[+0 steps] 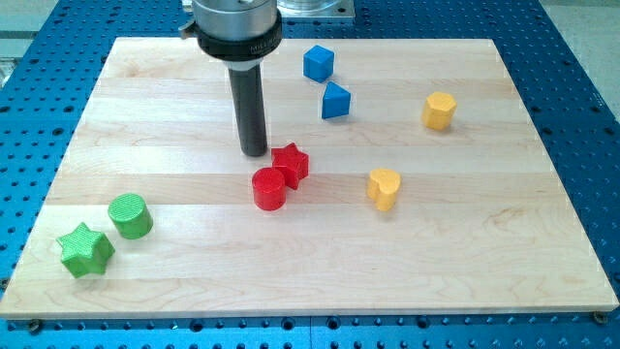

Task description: Move the red block close into the yellow heart

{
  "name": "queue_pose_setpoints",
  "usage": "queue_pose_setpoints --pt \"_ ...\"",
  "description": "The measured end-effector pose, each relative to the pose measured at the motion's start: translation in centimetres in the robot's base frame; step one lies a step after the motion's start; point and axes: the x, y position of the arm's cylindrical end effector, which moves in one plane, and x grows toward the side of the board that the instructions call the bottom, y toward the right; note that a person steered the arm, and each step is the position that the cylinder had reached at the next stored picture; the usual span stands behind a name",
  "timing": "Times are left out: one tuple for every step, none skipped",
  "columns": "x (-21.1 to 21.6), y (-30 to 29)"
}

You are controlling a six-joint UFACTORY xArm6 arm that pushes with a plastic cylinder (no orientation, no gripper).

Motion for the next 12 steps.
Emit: queue_pose_setpoints --pt "2.4 3.4" --pt "2.4 11.2" --pt "2.3 14.5" --pt "1.1 6.3" --pt "0.8 -1.6" --pt "3.9 -3.3" --pt "8.7 -2.8" --pt "9.3 1.0" --pt "7.1 8.4" --pt "8.3 5.6" --pt "11.8 -0.5" --pt "9.7 -1.7"
